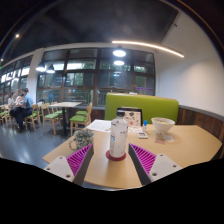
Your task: Pour water
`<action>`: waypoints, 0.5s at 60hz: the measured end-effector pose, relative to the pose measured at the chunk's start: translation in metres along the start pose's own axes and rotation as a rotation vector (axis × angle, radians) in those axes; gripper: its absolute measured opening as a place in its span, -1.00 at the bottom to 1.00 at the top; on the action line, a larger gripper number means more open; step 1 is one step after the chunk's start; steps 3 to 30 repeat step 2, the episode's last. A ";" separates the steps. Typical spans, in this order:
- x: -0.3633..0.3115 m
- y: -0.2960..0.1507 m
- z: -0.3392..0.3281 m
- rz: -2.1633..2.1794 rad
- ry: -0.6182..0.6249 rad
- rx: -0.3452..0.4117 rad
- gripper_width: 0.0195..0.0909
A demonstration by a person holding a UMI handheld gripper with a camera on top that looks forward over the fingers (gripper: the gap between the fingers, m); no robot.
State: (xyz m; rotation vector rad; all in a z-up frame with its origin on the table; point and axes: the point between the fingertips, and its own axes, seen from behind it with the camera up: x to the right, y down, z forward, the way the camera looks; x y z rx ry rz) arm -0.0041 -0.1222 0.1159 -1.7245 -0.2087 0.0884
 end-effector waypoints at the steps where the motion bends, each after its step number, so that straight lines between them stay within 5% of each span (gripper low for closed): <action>1: -0.001 0.000 -0.004 -0.003 -0.005 0.000 0.68; 30: -0.003 0.000 -0.008 -0.006 -0.009 -0.001 0.69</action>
